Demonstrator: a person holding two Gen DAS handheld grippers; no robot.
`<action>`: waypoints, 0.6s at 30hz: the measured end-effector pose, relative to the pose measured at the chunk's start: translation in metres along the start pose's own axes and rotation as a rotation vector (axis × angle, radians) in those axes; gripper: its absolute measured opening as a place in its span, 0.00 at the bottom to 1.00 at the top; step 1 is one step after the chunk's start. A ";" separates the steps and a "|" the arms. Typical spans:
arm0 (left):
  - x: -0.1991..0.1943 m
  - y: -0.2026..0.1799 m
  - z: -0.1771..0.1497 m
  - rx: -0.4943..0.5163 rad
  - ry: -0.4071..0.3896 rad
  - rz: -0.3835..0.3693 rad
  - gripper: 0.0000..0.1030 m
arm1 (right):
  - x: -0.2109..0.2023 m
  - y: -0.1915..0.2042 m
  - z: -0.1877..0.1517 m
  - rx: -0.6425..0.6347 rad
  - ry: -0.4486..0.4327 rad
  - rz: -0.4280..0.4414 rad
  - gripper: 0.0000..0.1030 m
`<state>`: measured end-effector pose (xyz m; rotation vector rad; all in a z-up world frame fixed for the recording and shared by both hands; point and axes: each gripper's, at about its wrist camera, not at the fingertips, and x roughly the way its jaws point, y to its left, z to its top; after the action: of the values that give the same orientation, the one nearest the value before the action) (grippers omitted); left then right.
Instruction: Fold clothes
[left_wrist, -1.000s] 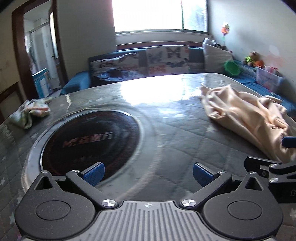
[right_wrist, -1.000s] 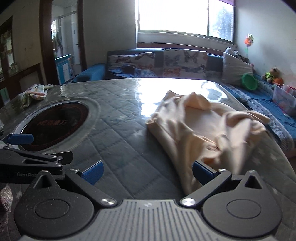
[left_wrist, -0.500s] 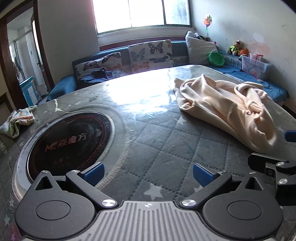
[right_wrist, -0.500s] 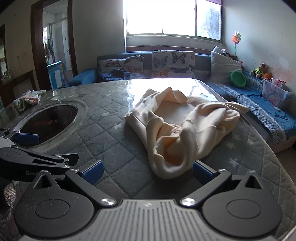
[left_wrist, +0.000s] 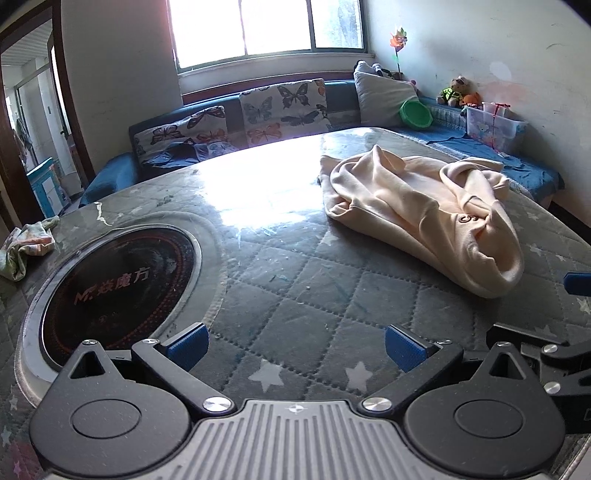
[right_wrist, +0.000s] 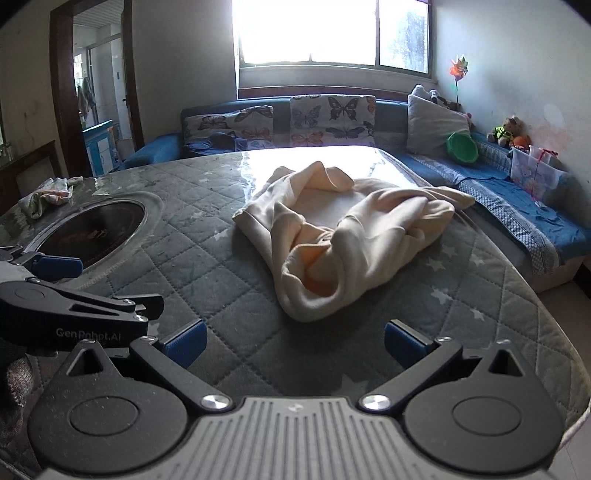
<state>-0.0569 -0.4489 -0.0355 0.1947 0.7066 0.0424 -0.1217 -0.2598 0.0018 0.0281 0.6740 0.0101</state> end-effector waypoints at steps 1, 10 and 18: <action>0.002 -0.008 0.000 0.000 0.000 -0.008 1.00 | 0.000 0.000 -0.001 0.001 0.004 -0.005 1.00; -0.013 -0.095 0.005 -0.003 0.007 -0.044 1.00 | -0.001 -0.002 -0.007 0.035 0.024 -0.025 1.00; -0.019 -0.011 0.000 0.019 0.014 -0.122 1.00 | 0.001 -0.002 -0.008 0.039 0.025 -0.045 1.00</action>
<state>-0.0719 -0.4616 -0.0257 0.1695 0.7315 -0.0801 -0.1258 -0.2616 -0.0049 0.0500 0.6995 -0.0463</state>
